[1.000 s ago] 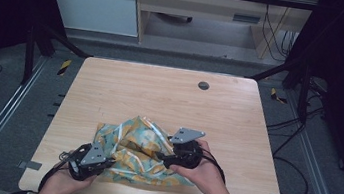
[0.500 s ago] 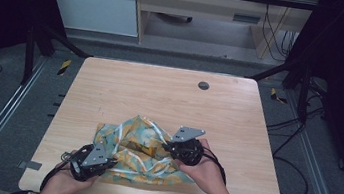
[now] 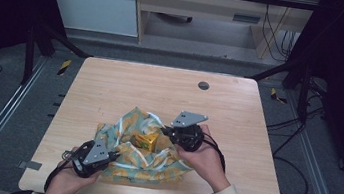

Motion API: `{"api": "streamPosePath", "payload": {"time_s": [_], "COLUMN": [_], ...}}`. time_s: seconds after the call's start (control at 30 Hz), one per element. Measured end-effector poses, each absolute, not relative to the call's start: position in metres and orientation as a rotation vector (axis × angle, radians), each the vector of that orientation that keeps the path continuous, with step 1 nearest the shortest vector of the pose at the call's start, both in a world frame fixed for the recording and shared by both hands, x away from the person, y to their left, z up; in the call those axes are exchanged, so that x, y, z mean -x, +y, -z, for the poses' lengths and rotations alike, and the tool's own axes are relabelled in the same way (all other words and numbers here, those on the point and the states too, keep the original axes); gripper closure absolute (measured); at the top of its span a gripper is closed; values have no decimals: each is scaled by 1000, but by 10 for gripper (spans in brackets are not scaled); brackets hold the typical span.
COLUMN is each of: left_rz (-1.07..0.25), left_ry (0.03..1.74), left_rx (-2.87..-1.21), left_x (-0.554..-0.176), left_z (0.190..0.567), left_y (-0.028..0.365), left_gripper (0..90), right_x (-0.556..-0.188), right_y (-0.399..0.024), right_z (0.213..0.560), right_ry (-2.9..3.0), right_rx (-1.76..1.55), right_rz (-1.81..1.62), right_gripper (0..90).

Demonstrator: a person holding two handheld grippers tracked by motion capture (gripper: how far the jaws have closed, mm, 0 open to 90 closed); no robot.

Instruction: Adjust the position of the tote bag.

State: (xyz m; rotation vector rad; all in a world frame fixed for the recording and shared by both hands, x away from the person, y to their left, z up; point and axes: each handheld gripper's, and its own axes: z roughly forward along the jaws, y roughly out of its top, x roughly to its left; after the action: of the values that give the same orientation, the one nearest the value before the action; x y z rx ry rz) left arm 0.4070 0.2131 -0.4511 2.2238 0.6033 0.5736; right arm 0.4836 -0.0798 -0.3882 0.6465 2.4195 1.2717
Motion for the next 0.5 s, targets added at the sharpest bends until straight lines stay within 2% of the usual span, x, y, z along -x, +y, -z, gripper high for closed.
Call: {"api": "streamPosePath", "payload": {"time_s": [0.5], "left_rz": [-589], "left_ry": [678], "left_rx": [-2199], "left_x": [-411], "left_z": [453], "left_y": [217], "left_gripper": [882], "right_x": [-514], "right_y": [-63], "right_z": [381], "right_ry": [2439], "right_rx": [-688], "right_rz": [-1253], "right_gripper": [900]}}
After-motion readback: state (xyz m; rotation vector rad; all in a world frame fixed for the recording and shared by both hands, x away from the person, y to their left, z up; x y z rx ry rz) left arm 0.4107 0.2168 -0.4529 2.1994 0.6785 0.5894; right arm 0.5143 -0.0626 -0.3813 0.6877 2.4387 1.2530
